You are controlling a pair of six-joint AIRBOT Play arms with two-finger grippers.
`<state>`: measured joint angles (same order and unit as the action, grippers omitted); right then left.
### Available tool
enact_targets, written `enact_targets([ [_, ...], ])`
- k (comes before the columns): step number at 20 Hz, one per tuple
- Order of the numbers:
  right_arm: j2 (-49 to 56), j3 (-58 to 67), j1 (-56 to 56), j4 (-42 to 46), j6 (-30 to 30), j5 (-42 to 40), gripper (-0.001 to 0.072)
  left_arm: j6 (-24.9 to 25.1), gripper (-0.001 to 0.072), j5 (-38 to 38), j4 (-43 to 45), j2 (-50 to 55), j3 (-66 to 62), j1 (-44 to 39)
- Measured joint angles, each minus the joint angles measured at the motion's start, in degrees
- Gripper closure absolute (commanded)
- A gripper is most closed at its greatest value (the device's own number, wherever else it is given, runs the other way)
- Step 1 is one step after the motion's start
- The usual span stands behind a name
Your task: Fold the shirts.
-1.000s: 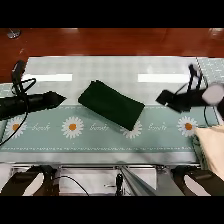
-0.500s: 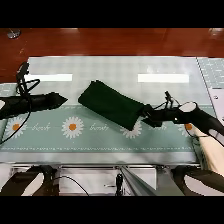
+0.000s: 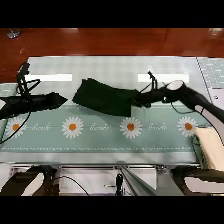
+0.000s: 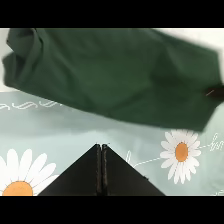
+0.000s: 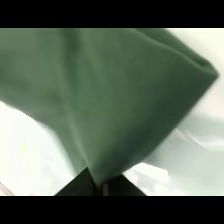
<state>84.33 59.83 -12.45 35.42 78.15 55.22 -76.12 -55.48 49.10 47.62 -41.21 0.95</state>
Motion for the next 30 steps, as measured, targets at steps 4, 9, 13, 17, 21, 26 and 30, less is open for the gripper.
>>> enact_targets([
  [4,-3.0,18.1,2.1,13.7,6.4,8.3,0.0688,-0.2,0.0689,-0.4,0.0,0.0,0.0,0.0],
  [9,-5.1,37.6,10.5,23.5,13.7,22.3,0.0688,-0.4,0.0689,-0.6,0.0,0.0,0.0,0.0],
  [13,-8.5,44.5,19.8,25.8,19.1,32.2,0.0689,-0.4,0.0689,-0.6,0.0,0.0,0.0,0.0],
  [17,-13.7,46.2,29.0,31.0,23.2,42.5,0.0690,-0.4,0.0689,-0.3,0.0,0.0,0.0,0.0],
  [21,-22.2,42.5,38.2,39.2,23.3,48.3,0.0688,-0.4,0.0689,0.3,0.0,0.0,0.0,0.0],
  [26,-36.9,27.5,51.4,51.6,21.4,50.4,0.0687,-0.4,0.0689,1.5,0.0,0.0,0.0,0.0],
  [30,-48.9,13.6,60.2,66.4,19.9,50.8,0.0559,-0.5,0.0689,2.3,0.0,0.0,0.0,0.0],
])
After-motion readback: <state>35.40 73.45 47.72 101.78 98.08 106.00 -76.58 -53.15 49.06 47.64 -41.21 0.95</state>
